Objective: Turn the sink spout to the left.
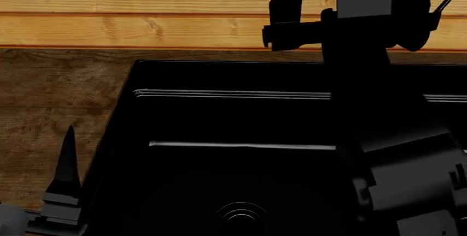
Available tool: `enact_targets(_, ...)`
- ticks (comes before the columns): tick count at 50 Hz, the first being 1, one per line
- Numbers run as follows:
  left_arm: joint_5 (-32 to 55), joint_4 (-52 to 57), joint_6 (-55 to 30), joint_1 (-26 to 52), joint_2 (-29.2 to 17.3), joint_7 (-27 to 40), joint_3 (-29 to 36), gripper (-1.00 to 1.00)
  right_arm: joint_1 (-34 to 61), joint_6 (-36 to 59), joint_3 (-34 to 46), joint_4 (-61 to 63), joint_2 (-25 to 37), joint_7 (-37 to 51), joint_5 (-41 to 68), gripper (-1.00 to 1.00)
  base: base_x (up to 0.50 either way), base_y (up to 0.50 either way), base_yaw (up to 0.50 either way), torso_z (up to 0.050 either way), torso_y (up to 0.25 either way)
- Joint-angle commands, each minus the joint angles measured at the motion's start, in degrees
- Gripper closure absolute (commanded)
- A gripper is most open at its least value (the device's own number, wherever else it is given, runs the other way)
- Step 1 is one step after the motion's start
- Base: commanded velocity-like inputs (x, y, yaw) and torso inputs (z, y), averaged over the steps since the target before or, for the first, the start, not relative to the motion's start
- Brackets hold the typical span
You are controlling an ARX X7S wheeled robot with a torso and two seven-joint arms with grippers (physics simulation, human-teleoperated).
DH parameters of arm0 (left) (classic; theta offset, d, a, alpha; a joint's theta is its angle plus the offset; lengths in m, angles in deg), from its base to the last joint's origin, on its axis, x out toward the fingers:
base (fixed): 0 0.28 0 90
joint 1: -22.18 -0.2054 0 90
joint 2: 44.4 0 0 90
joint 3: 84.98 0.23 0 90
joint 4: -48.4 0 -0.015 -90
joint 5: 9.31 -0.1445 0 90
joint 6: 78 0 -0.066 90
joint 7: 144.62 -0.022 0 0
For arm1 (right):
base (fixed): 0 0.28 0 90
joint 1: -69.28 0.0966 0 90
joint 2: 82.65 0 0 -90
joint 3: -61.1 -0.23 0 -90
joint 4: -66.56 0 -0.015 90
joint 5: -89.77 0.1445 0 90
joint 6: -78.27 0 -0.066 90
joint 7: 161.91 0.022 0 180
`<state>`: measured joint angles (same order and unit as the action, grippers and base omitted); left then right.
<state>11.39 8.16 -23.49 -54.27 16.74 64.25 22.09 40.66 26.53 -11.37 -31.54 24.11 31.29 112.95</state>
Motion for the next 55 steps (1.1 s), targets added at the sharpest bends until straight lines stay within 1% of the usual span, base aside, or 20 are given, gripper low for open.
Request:
enact_targets(1, 0.2, 0.0, 0.1, 0.0, -0.1, 0.1, 0.1, -1.00, 1.5, -2.0, 1.0, -4.6, -1.5, -1.4, -0.2, -1.00, 0.00, 0.00, 0.00, 0.000, 0.000)
enact_targets(36, 0.8, -0.3, 0.1, 0.3, -0.5, 0.5, 0.2, -1.00, 9.2, -7.9, 4.1, -20.2, -6.6, -5.4, -1.7, -1.00, 0.00, 0.00, 0.00, 0.000, 0.000)
enact_targets(50, 1.0, 0.1, -0.5, 0.6, -0.6, 0.9, 0.4, -1.00, 14.4, -13.7, 6.0, -32.7, -9.2, -8.2, -3.7, -1.00, 0.00, 0.00, 0.00, 0.000, 0.000)
enact_targets(55, 0.7, -0.7, 0.6, 0.3, -0.6, 0.6, 0.6, -1.00, 16.1, -15.5, 7.0, -36.5, -10.4, -9.3, -4.5, -1.00, 0.00, 0.00, 0.00, 0.000, 0.000)
